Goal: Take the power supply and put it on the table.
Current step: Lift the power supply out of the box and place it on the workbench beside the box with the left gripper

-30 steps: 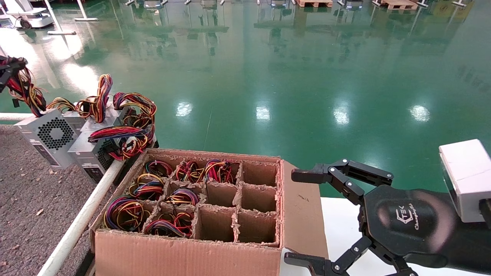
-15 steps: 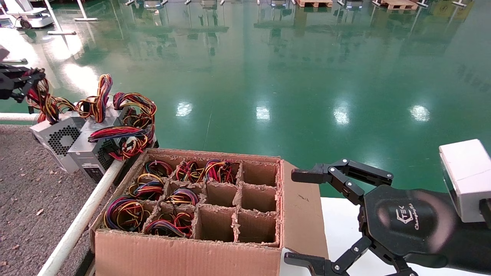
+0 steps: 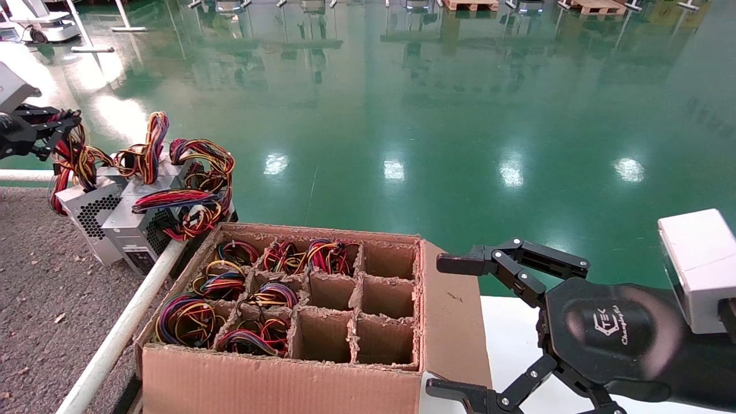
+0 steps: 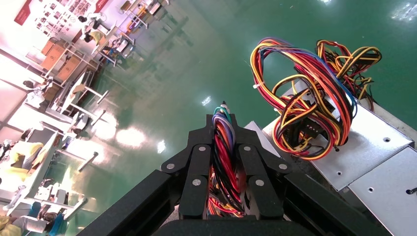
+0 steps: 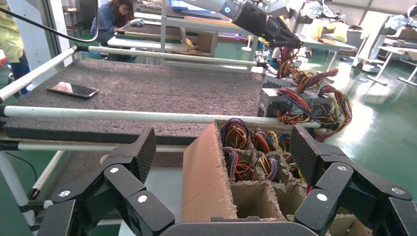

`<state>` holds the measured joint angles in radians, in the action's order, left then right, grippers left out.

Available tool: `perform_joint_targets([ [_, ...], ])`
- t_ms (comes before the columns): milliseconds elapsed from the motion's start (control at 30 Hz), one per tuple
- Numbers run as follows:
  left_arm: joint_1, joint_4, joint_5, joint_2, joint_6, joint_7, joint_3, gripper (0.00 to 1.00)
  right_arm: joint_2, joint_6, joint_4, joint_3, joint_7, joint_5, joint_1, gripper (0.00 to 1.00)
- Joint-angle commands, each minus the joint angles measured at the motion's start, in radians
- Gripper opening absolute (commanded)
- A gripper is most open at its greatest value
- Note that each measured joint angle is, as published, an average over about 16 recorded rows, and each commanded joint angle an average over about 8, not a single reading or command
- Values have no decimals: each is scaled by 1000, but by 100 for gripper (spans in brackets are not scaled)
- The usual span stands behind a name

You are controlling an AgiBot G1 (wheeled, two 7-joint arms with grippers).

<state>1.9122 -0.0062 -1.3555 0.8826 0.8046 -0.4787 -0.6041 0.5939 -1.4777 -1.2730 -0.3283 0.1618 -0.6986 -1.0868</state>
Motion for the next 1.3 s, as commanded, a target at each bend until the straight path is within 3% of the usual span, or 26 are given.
perform_joint_targets([
  [33, -1, 0, 1, 2, 0, -2, 1, 0, 0, 0, 0, 0, 0, 0, 0, 100],
  [1000, -41, 8, -6, 10, 44, -53, -4, 2, 0, 0, 0, -1, 0, 1, 0, 100],
  [1033, -42, 9, -6, 10, 44, -53, -4, 7, 0, 0, 0, -1, 0, 1, 0, 100],
  [1233, -46, 10, -3, 9, 45, -53, -3, 82, 0, 1, 0, -1, -1, 1, 0, 100],
  [1300, -46, 10, -2, 9, 45, -53, -3, 100, 0, 1, 0, -1, -1, 1, 0, 100],
])
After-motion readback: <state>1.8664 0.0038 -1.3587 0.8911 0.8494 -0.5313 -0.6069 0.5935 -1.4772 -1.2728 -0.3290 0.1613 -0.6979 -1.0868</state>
